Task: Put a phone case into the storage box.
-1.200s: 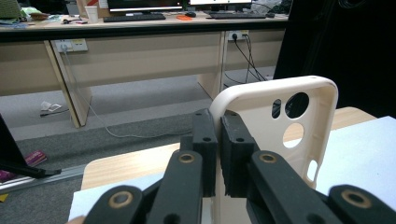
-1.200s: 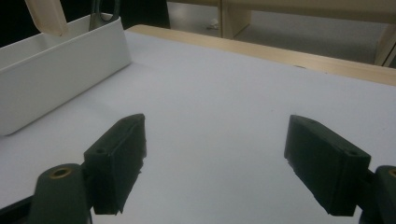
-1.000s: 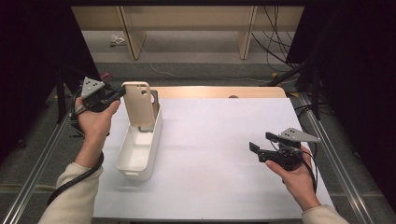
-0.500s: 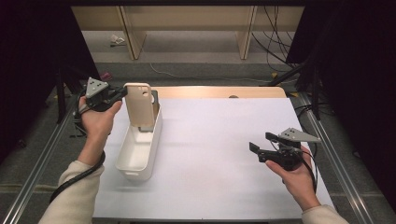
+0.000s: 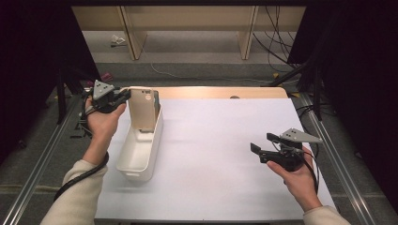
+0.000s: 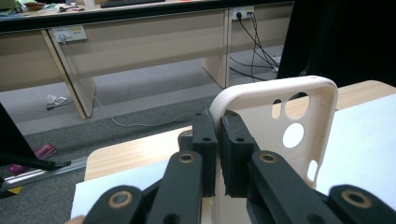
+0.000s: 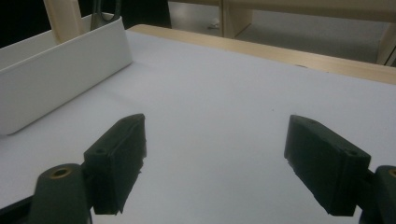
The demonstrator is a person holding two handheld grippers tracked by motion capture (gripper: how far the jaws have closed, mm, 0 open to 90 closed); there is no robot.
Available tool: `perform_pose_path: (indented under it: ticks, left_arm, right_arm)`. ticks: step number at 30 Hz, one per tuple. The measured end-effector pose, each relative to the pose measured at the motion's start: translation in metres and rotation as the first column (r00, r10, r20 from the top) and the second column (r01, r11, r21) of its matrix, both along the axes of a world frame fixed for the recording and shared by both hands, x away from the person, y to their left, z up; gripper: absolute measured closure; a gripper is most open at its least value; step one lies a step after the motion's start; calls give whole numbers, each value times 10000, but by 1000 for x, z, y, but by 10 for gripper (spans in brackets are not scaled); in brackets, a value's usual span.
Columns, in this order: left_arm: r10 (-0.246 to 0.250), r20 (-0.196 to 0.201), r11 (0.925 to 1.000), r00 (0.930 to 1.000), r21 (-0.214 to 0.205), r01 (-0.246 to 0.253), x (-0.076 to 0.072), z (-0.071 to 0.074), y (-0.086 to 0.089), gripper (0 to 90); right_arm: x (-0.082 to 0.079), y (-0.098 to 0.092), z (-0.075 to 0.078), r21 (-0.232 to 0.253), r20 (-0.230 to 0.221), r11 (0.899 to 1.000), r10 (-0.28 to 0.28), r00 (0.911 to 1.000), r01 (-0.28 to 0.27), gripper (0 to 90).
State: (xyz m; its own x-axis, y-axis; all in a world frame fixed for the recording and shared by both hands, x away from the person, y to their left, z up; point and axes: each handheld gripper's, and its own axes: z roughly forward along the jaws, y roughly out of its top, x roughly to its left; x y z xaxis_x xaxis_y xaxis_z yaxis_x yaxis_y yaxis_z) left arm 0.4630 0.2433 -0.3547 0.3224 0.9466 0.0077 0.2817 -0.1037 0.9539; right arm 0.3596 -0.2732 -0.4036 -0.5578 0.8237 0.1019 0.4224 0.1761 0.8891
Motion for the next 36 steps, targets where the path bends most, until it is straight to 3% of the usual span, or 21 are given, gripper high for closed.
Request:
perform_pose_path:
  ticks: [25, 36]
  left_arm:
    - [-240, -685, 9994, 9974, 218, 255, 11, -28, -2, 853]
    - [-280, -782, 9993, 9965, 218, 298, 14, -34, -1, 852]
  right_arm:
    - [0, 0, -1, -6, -33, 10000, -2, 10000, 2, 217]
    - [1, 0, -1, -6, -38, 10000, 1, 10000, -1, 217]
